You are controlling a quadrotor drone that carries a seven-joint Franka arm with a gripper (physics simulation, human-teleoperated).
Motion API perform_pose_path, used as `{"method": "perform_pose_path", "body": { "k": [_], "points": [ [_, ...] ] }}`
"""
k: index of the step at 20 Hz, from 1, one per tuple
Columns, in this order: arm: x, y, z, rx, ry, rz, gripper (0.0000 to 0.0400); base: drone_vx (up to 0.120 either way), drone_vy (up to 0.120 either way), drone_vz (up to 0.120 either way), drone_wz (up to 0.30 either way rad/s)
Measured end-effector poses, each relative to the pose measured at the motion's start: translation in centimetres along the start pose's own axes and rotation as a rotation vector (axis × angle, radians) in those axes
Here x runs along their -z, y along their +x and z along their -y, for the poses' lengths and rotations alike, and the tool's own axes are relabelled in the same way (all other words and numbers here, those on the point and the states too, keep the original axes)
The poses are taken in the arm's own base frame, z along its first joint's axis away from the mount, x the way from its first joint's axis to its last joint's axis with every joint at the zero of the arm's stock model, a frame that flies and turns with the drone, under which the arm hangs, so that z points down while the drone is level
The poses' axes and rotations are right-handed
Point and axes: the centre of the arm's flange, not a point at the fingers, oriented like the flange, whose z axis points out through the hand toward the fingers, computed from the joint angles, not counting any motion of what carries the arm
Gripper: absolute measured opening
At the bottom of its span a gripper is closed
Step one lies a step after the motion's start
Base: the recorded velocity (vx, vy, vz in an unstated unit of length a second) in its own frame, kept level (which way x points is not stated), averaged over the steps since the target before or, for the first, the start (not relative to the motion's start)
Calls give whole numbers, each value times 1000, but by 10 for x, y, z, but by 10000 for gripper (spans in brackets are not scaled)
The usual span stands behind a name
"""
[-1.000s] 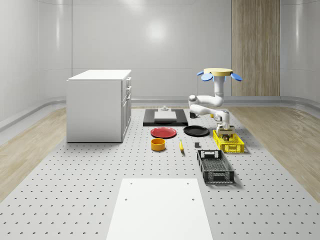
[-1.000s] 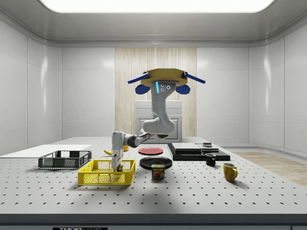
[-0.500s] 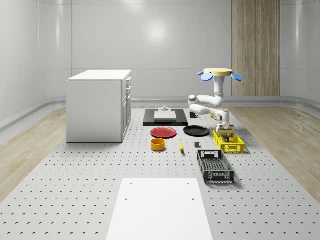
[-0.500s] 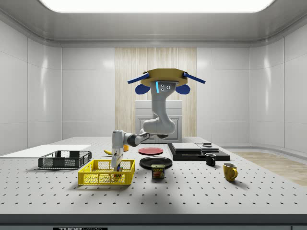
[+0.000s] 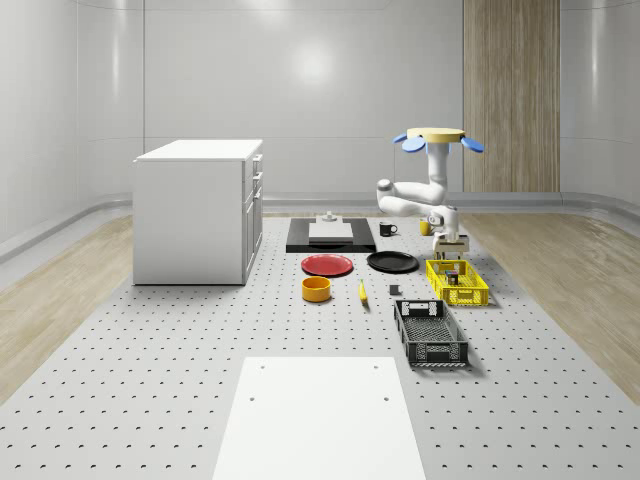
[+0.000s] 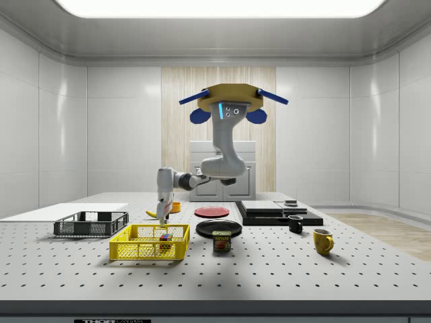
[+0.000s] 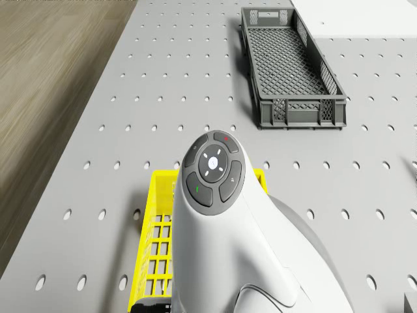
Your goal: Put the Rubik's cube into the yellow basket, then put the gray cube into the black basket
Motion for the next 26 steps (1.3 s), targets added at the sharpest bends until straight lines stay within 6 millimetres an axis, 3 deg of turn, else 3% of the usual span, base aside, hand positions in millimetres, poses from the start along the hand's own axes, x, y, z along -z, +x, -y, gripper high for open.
{"method": "perform_pose_path", "body": {
  "k": [18, 26],
  "points": [
    [3, 0, 0, 0, 0, 0, 400, 0, -120, 0, 0],
    [3, 0, 0, 0, 0, 0, 400, 105, -120, 0, 0]
  ]
}}
